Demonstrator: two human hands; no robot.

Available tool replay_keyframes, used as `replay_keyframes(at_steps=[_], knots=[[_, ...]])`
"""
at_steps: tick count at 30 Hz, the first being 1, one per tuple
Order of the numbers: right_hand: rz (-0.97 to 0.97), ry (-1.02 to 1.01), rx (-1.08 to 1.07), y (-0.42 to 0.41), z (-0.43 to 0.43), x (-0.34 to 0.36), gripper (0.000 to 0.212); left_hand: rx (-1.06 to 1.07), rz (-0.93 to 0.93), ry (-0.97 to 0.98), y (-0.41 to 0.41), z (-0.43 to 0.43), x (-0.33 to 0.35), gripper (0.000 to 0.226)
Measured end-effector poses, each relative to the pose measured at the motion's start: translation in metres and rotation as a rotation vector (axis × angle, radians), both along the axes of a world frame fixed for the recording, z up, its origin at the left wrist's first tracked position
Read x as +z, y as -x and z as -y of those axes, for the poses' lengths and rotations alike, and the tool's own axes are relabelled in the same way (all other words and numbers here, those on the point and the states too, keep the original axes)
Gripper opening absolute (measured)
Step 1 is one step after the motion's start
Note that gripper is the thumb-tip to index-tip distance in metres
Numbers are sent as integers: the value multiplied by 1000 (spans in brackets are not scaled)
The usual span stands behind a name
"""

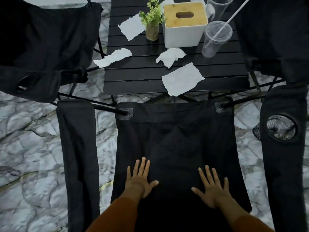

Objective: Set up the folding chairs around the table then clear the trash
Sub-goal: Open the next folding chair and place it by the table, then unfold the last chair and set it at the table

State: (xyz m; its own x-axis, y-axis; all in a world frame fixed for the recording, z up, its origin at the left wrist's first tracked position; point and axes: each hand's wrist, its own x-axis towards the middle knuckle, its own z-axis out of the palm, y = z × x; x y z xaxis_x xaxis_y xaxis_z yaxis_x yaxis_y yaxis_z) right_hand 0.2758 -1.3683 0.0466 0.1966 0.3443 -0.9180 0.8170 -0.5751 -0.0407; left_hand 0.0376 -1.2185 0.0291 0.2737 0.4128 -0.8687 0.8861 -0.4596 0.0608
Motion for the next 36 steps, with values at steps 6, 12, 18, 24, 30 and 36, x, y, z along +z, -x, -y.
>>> replay_keyframes(at_steps=[6, 12, 18, 24, 30, 36], knots=[[-21, -136, -115, -9, -36, 57, 67, 23, 113, -64, -27, -24, 51, 65], [87, -307, -65, -14, -65, 149, 47, 28, 241, -220, -49, -54, 151, 56], [181, -485, 27, -3, -62, 258, 39, 98, 293, -331, -48, -42, 273, 52], [232, -711, 125, 24, -39, 368, 45, 209, 368, -465, -14, 0, 384, 47], [227, -911, 220, 76, -7, 446, 62, 273, 445, -673, 46, 61, 466, 66], [148, -999, 366, 153, 2, 495, 66, 427, 383, -749, 141, 103, 507, 71]])
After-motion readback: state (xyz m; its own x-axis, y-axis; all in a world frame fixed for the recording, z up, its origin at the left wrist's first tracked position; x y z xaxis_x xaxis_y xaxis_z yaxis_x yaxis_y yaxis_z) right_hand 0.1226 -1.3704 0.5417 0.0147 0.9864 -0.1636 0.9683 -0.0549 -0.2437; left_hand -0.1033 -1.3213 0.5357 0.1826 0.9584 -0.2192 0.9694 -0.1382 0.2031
